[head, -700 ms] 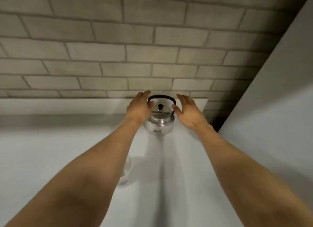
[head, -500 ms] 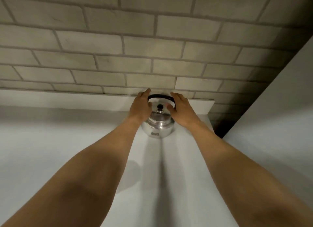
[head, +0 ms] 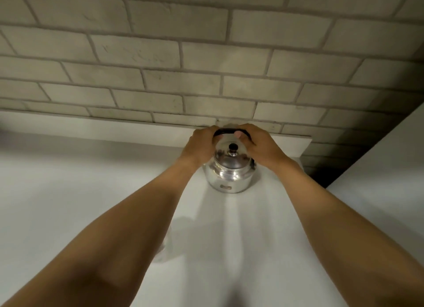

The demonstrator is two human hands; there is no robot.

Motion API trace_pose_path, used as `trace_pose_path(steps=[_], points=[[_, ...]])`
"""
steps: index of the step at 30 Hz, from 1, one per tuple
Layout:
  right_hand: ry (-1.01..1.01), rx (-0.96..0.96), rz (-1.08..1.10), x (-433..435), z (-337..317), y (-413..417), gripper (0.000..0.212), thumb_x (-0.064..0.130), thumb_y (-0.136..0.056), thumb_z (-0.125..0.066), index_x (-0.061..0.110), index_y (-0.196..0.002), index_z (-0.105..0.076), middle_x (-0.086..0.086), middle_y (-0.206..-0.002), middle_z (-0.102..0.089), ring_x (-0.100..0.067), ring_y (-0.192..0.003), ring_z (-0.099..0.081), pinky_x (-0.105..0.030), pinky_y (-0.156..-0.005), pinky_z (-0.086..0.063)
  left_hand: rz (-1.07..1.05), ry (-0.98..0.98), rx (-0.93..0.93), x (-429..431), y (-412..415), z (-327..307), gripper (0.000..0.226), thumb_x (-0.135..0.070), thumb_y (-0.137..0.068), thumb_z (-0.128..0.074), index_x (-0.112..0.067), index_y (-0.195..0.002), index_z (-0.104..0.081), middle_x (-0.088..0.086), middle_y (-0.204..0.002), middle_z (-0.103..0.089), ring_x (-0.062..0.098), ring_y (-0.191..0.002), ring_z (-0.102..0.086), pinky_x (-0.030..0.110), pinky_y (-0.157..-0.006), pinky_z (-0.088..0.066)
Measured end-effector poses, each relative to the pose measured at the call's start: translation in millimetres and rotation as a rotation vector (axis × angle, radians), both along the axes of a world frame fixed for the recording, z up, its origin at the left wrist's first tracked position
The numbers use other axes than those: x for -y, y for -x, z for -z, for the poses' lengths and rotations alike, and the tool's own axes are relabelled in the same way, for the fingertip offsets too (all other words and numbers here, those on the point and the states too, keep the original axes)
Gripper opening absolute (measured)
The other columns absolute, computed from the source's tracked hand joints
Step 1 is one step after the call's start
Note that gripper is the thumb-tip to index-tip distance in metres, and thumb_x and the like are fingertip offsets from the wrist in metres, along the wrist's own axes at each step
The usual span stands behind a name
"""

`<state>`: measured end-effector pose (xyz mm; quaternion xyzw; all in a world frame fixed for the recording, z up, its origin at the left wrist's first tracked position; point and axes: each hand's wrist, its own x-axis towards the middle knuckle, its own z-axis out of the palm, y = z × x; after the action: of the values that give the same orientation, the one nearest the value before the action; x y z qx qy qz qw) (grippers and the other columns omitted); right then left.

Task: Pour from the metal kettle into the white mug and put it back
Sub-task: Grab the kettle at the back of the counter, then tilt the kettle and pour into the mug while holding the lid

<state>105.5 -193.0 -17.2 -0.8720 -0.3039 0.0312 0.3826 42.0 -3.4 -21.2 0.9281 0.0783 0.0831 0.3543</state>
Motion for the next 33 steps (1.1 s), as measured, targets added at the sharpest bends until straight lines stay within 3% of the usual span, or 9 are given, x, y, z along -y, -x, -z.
trace_pose_path(steps=[4, 9, 13, 17, 22, 24, 28, 31, 33], points=[[-0.009, 0.042, 0.051, 12, -23, 25, 0.019, 0.043, -0.105, -0.053, 0.035, -0.115, -0.067, 0.017, -0.102, -0.069, 0.004, -0.093, -0.062, -0.013, -0.076, -0.041, 0.019, 0.0, 0.038, 9, 25, -22, 0.027, -0.029, -0.108, -0.055, -0.017, -0.128, -0.069, 0.011, -0.103, -0.074, 0.03, -0.093, -0.07, 0.038, -0.084, -0.056], [-0.011, 0.084, 0.093, 22, -58, 77, 0.016, 0.048, -0.1, -0.059, 0.038, -0.105, -0.071, 0.021, -0.092, -0.072, 0.017, -0.087, -0.06, -0.002, -0.067, -0.039, 0.065, -0.04, 0.136, 19, 77, -47, 0.028, -0.028, -0.107, -0.056, -0.019, -0.13, -0.069, 0.009, -0.105, -0.077, 0.029, -0.094, -0.07, 0.036, -0.083, -0.055], [0.002, 0.148, 0.113, 31, -65, 129, 0.02, 0.045, -0.101, -0.059, 0.031, -0.107, -0.073, 0.015, -0.087, -0.073, 0.005, -0.084, -0.064, -0.01, -0.064, -0.041, 0.091, -0.02, 0.194, 29, 126, -48, 0.026, -0.023, -0.106, -0.057, -0.014, -0.127, -0.069, 0.01, -0.106, -0.077, 0.031, -0.098, -0.071, 0.035, -0.082, -0.052], [-0.042, 0.137, 0.134, 39, -59, 175, 0.018, 0.042, -0.101, -0.062, 0.028, -0.104, -0.073, 0.022, -0.076, -0.069, 0.004, -0.075, -0.062, -0.007, -0.062, -0.04, 0.096, -0.004, 0.272, 41, 182, -34, 0.045, -0.028, -0.107, -0.055, -0.019, -0.151, -0.049, 0.005, -0.142, -0.055, 0.025, -0.129, -0.057, 0.039, -0.101, -0.052], [-0.029, 0.137, 0.159, 45, -54, 213, 0.023, 0.043, -0.1, -0.063, 0.024, -0.105, -0.075, 0.016, -0.083, -0.072, 0.001, -0.079, -0.065, -0.009, -0.063, -0.044, 0.077, -0.122, 0.461, 59, 254, 5, 0.038, -0.036, -0.101, -0.064, -0.019, -0.135, -0.063, 0.006, -0.14, -0.056, 0.027, -0.122, -0.055, 0.041, -0.098, -0.052], [-0.015, 0.14, 0.166, 45, -53, 224, 0.025, 0.046, -0.099, -0.064, 0.025, -0.106, -0.075, 0.013, -0.087, -0.075, -0.004, -0.082, -0.067, -0.017, -0.068, -0.051, 0.058, -0.199, 0.529, 63, 270, 21, 0.039, -0.036, -0.1, -0.065, -0.017, -0.134, -0.065, 0.008, -0.135, -0.06, 0.027, -0.118, -0.056, 0.041, -0.1, -0.049], [-0.016, 0.145, 0.173, 43, -55, 237, 0.026, 0.046, -0.099, -0.065, 0.024, -0.105, -0.075, 0.01, -0.09, -0.076, -0.007, -0.086, -0.069, -0.028, -0.075, -0.056, 0.123, -0.297, 0.42, 71, 285, 37, 0.049, -0.045, -0.102, -0.06, -0.02, -0.144, -0.062, 0.006, -0.144, -0.061, 0.031, -0.124, -0.058, 0.049, -0.1, -0.052], [-0.023, 0.138, 0.172, 43, -55, 242, 0.025, 0.046, -0.099, -0.066, 0.023, -0.103, -0.075, 0.01, -0.088, -0.075, -0.007, -0.084, -0.069, -0.028, -0.074, -0.055, 0.139, -0.312, 0.324, 75, 288, 40, 0.064, -0.053, -0.104, -0.052, -0.02, -0.158, -0.045, 0.003, -0.165, -0.044, 0.033, -0.137, -0.051, 0.046, -0.111, -0.046], [-0.031, 0.133, 0.175, 43, -56, 245, 0.024, 0.046, -0.098, -0.066, 0.024, -0.102, -0.076, 0.012, -0.086, -0.075, -0.004, -0.081, -0.067, -0.024, -0.069, -0.05, 0.142, -0.316, 0.329, 77, 286, 38, 0.067, -0.053, -0.104, -0.05, -0.016, -0.159, -0.043, 0.005, -0.167, -0.041, 0.031, -0.142, -0.045, 0.044, -0.117, -0.04]])
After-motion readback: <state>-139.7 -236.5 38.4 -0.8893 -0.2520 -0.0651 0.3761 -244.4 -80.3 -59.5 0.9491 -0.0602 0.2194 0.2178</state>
